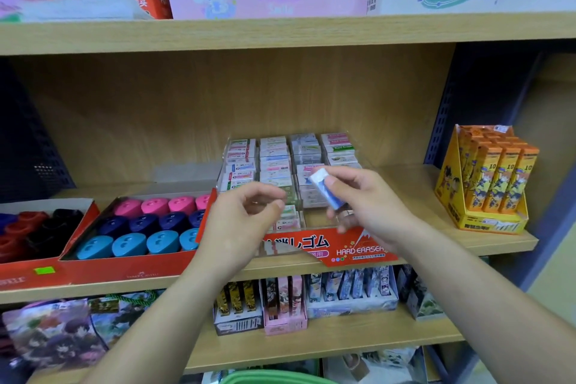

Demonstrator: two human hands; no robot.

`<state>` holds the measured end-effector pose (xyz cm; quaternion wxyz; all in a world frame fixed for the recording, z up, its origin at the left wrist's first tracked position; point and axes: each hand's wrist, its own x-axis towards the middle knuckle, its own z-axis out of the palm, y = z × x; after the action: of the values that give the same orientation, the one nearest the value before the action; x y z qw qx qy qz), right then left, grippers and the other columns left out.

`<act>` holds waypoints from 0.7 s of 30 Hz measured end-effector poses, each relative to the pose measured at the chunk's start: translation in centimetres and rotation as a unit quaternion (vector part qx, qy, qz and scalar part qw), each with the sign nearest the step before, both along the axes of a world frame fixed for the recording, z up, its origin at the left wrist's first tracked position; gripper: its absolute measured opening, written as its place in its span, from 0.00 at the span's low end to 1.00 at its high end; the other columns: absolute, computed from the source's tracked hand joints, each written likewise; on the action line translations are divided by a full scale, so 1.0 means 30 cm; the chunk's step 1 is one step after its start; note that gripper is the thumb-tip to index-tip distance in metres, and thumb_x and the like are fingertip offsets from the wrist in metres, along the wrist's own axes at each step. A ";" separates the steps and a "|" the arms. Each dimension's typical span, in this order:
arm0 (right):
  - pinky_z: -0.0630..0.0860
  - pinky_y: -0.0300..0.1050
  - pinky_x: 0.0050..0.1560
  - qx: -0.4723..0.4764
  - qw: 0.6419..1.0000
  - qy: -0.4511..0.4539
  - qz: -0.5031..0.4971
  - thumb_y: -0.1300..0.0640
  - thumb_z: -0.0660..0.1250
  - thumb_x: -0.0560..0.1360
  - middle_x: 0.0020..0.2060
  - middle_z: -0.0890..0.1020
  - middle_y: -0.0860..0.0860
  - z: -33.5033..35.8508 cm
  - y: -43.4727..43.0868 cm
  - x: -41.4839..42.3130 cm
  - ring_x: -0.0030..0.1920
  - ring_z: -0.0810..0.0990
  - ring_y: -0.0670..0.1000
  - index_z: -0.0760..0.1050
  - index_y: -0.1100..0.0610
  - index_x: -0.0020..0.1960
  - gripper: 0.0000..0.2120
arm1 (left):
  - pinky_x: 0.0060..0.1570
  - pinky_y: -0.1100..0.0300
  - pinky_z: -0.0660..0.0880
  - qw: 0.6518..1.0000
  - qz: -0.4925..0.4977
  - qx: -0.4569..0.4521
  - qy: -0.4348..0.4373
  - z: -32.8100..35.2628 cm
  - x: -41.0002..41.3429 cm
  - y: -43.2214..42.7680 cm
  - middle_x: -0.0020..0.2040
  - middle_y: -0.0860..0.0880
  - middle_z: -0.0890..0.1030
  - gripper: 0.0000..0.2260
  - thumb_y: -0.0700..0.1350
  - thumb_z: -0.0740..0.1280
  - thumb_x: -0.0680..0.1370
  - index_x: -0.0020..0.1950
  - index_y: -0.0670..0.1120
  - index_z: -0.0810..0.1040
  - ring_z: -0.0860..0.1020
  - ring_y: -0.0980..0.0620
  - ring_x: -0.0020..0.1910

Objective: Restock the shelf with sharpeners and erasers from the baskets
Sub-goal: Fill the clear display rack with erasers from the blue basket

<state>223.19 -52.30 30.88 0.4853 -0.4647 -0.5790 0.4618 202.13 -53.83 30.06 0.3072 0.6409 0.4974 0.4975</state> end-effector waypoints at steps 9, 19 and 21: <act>0.83 0.44 0.46 0.047 0.990 -0.030 -0.128 0.65 0.68 0.79 0.46 0.85 0.57 0.027 0.165 0.077 0.39 0.85 0.51 0.83 0.54 0.52 0.08 | 0.66 0.51 0.71 0.936 0.104 0.077 0.327 -0.020 -0.088 0.117 0.69 0.55 0.77 0.19 0.54 0.69 0.79 0.69 0.53 0.77 0.74 0.52 0.68; 0.75 0.39 0.48 0.115 0.937 -0.315 -0.100 0.59 0.69 0.79 0.43 0.84 0.48 0.021 0.360 0.013 0.45 0.82 0.45 0.81 0.49 0.48 0.06 | 0.65 0.54 0.72 0.913 0.099 0.065 0.390 -0.083 -0.103 0.159 0.76 0.59 0.69 0.23 0.60 0.63 0.80 0.75 0.56 0.71 0.68 0.54 0.73; 0.78 0.44 0.54 0.128 0.915 -0.373 -0.091 0.57 0.68 0.79 0.47 0.83 0.42 0.011 0.374 0.013 0.49 0.81 0.44 0.83 0.48 0.49 0.06 | 0.65 0.54 0.73 0.913 0.100 0.067 0.389 -0.086 -0.102 0.163 0.76 0.59 0.69 0.23 0.60 0.63 0.80 0.75 0.56 0.71 0.69 0.54 0.73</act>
<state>223.58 -41.08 31.21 0.3293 -0.5878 -0.7272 0.1313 199.07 -48.96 27.48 -0.0055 0.7500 0.6044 0.2687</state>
